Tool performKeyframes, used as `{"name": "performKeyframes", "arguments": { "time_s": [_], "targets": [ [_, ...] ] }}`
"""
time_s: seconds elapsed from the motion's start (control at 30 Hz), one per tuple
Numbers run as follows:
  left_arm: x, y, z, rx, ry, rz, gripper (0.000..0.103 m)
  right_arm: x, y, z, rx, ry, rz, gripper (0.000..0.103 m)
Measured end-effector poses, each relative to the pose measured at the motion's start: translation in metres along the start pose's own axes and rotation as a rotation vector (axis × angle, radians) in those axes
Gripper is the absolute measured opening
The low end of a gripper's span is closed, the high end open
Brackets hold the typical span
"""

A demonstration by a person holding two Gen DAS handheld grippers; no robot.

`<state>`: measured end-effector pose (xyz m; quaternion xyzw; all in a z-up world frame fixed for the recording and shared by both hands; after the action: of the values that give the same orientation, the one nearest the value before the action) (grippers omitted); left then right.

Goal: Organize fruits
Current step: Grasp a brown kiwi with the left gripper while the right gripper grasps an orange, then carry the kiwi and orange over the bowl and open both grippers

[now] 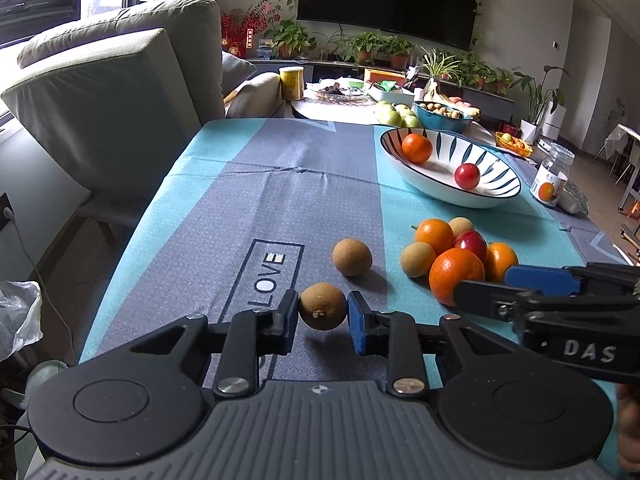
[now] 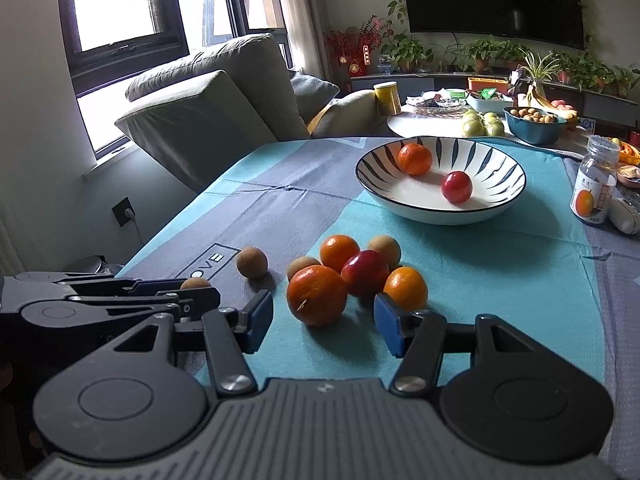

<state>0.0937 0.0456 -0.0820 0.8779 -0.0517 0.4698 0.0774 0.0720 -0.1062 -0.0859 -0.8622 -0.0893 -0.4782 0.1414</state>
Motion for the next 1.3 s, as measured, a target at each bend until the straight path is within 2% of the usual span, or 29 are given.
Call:
{"name": "performKeyframes", "arguments": {
  "time_s": [0.47,0.67,0.9,1.3],
  "targets": [
    [0.005,-0.006,-0.003,-0.005,0.018,-0.011,0.025,-0.005,-0.009,0.025,-0.081,-0.041,-0.016,0.079],
    [0.008,-0.002,-0.006,-0.017,0.029,-0.004,0.025,-0.005,-0.005,0.016,-0.043,-0.047,0.004,0.078],
    [0.023,0.014,-0.006,-0.042,0.052,0.022,0.025,0.008,0.0,-0.002,-0.028,0.0,0.016,0.078],
    [0.058,0.055,0.007,-0.102,0.102,0.086,0.025,0.036,0.038,-0.015,-0.079,0.093,0.063,0.078]
  ]
}}
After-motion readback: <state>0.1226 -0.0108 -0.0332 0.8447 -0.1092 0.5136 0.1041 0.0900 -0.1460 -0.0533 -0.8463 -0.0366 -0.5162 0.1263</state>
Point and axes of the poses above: each gripper's, at about its wrist camera, not at the fingertips, and z roughly the way its jaws point, y to its right, x to its top, the point moved 5 cm from there along z, roughly the way its jaws point, and after that the axes turned 4 degrees about y, right-handed, at the moved point
